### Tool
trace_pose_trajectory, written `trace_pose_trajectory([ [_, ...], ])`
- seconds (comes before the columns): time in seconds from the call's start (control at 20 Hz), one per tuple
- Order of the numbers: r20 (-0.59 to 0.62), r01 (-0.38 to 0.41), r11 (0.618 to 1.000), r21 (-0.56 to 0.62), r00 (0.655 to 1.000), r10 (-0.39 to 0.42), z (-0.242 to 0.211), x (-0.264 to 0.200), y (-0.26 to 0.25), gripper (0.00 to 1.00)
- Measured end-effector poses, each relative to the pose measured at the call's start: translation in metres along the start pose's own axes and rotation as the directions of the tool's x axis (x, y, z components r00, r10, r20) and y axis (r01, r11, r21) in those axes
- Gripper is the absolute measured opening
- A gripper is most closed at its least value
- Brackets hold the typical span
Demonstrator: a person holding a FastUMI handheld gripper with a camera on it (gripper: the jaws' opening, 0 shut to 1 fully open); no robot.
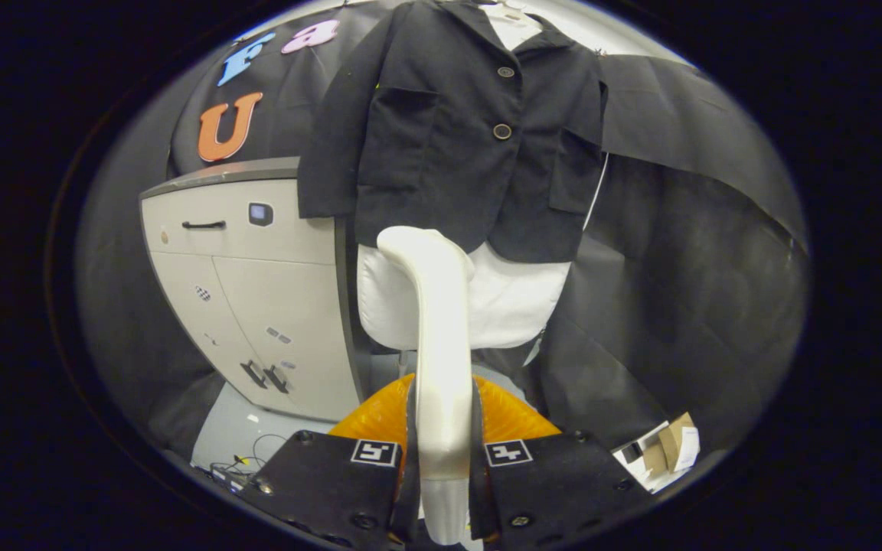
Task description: Iron the clothes twice with a garment steamer, once on the left side and once on the right side.
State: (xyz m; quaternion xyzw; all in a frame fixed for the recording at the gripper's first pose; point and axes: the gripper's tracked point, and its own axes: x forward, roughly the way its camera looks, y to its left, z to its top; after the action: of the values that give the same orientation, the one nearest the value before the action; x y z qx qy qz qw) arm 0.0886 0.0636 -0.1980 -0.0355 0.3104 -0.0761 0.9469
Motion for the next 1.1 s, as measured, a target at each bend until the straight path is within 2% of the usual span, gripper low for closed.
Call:
trace_pose_trajectory([
  [0.25, 0.057, 0.011, 0.997, 0.071, 0.998, -0.015, 0.022, -0.039, -0.023, 0.28],
  [0.65, 0.201, 0.050, 0.985, 0.162, 0.976, -0.082, 0.096, -0.095, -0.096, 0.28],
  [1.1, 0.362, -0.001, 0.970, 0.242, 0.928, -0.089, 0.205, -0.092, -0.171, 0.28],
])
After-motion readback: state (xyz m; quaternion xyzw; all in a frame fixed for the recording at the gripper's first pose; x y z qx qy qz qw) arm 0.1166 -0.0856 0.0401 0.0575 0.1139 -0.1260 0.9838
